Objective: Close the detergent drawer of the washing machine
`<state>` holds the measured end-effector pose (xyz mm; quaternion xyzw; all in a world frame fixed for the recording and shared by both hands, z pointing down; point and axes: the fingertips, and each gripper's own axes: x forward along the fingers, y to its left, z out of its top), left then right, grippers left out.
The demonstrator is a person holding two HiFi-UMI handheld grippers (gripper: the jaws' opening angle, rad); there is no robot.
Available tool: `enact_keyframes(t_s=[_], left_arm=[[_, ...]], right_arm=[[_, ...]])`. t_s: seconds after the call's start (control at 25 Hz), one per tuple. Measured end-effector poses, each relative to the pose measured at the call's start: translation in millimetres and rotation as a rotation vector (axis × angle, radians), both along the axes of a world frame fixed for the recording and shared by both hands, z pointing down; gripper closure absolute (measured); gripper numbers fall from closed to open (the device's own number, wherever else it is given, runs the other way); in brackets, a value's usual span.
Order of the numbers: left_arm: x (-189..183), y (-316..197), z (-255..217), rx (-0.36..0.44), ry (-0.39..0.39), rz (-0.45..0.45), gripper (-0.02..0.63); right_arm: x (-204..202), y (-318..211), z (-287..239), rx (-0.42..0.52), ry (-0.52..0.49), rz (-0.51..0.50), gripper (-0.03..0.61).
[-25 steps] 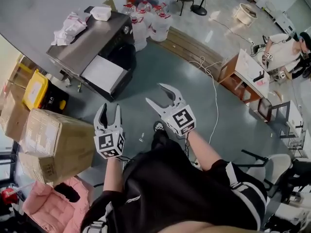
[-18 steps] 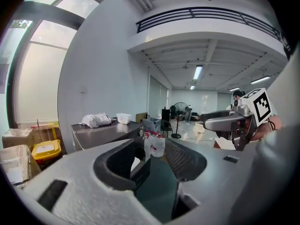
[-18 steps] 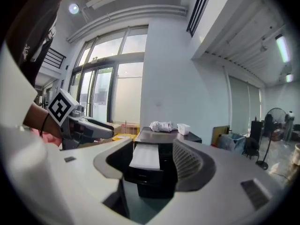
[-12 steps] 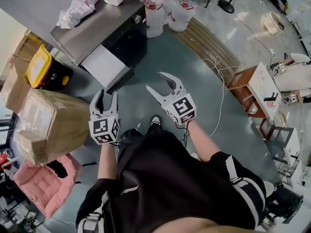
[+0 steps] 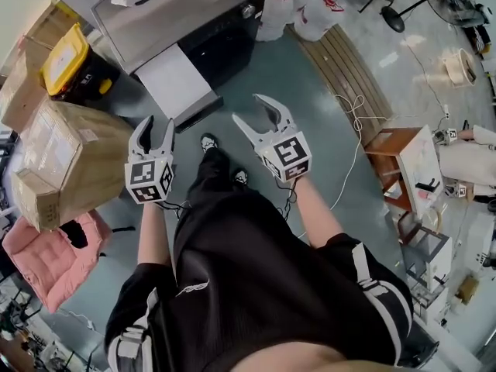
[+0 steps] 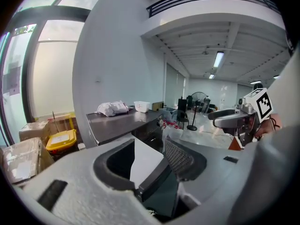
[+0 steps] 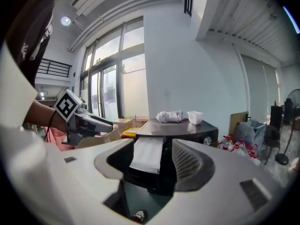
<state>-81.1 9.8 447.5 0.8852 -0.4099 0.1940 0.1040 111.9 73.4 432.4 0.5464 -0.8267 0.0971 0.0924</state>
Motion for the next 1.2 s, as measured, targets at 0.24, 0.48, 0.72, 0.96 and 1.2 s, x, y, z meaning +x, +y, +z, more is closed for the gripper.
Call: enact_keyframes(t_s=[0.24,0.48,0.72,0.96,1.2], left_arm=[[-9.3,-66.2,11.5,-0.016,0.021,-0.030,0.410],[-7.2,-128.3,25.1,-0.055,0.055,-0.002,0.407],[-8.3,-148.3,51.8,-0.115,0.043,0.044,0.402],[-7.5,-137.6,82.3,-0.185,0.000,0.068,0.402],[-19.8,-118.7,111.9,-0.263,-0.013,0.000,0.400]], right_arm=[[-1.8,-61.3,7.5,-0.029,0.046,-0.040,0.319],[-12.5,-127.3,18.1,-0.100,0.100,-0.084,0.321],[-28.9,-154.0,37.8,-0.176,0.137,-0.132,0.324],[-43.4,-165.7,61.5,-0.227,0.175,-0.267,0.334],[-64.7,-169.0,88.7,-0.309,0.184,-0.456,0.354]])
